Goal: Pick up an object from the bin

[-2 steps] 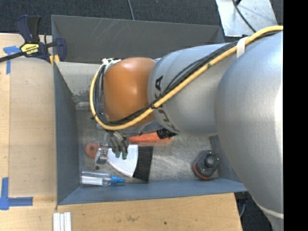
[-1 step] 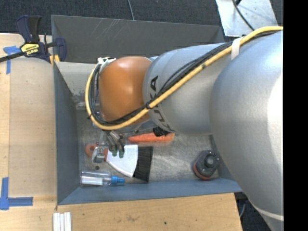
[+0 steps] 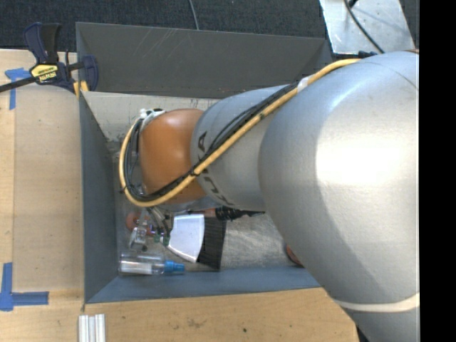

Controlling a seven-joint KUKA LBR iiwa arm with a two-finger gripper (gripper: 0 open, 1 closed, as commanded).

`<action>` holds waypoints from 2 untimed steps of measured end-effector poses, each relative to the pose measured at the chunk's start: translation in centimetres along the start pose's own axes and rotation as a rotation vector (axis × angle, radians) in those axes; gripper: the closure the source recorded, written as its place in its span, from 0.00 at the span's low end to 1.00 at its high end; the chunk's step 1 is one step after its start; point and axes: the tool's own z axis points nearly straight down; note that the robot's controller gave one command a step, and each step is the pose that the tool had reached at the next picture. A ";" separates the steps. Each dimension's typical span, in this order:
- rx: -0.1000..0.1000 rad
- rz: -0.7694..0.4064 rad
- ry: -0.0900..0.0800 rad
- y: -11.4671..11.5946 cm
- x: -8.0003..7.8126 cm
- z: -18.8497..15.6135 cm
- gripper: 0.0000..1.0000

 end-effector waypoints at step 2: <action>0.003 0.010 0.004 -0.1 0.2 0.2 1.00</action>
Offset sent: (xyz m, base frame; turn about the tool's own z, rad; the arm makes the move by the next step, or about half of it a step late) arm 0.0000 0.0000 0.0000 0.0000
